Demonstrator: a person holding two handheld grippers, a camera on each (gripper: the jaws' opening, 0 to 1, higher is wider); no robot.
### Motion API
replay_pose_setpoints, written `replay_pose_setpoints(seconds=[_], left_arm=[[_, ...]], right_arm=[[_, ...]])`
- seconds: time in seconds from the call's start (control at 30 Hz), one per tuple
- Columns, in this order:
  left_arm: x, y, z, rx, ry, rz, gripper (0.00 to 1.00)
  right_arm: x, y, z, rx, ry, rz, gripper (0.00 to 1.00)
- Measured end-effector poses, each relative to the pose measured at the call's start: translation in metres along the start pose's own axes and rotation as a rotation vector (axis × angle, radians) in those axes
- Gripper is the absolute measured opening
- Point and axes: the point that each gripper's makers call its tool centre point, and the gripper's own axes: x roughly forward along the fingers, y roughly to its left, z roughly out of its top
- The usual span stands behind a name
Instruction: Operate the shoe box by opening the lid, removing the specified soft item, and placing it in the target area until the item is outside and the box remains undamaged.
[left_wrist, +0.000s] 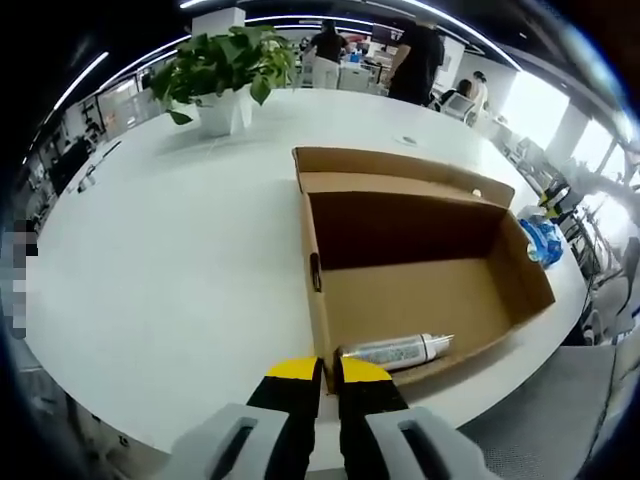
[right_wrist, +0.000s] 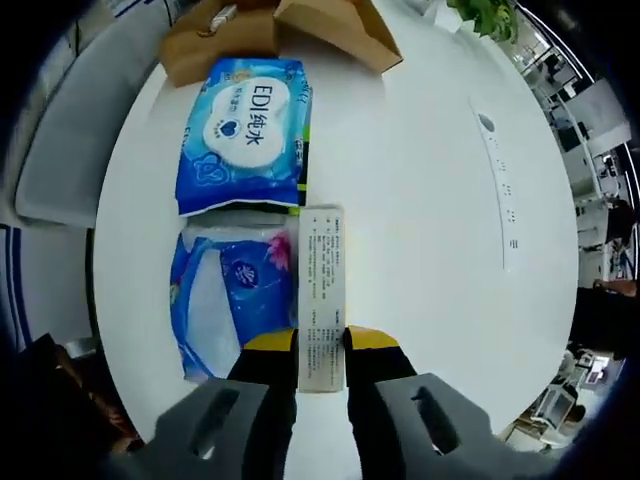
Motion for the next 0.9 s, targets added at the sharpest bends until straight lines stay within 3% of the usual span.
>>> replay_pose_setpoints(seconds=[0.9], left_arm=[[0.000,-0.001,0.000,0.021,0.012,-0.008,0.06]], right_arm=[[0.006,-0.011,-0.005,0.036,0.029,-0.031,0.16]])
